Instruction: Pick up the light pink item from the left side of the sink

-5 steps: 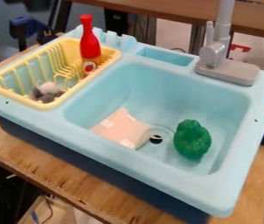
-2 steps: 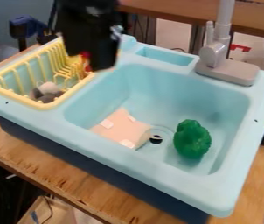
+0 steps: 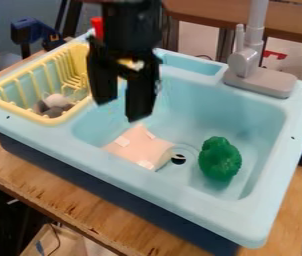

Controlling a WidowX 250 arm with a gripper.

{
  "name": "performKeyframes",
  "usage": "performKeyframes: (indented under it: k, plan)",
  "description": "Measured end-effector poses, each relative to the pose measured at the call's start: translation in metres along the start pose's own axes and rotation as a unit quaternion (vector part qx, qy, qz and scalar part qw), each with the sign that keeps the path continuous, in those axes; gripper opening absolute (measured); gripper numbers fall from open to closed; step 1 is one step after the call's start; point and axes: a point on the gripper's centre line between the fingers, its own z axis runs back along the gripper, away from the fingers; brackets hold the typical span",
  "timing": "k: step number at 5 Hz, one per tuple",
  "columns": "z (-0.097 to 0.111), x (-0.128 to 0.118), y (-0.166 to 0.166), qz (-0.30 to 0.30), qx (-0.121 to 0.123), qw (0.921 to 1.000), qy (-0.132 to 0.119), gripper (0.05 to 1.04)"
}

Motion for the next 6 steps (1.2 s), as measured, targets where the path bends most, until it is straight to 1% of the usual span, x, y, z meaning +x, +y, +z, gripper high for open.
performKeyframes:
  k: [1, 2, 3, 4, 5, 6]
  plan:
    - [-0.019, 0.000, 0.007, 0.022, 0.016, 0.9993, 0.026, 1.001]
    - [-0.048, -0.002, 0.014, 0.038, 0.028, 0.9967, 0.066, 1.001]
    - [-0.063, -0.004, 0.010, 0.039, 0.026, 0.9955, 0.082, 1.001]
    - [-0.068, -0.001, 0.000, 0.027, 0.032, 0.9960, 0.079, 1.001]
    - [-0.077, 0.000, 0.003, 0.030, 0.044, 0.9944, 0.092, 1.001]
    - [-0.082, 0.003, 0.003, 0.030, 0.044, 0.9938, 0.098, 1.001]
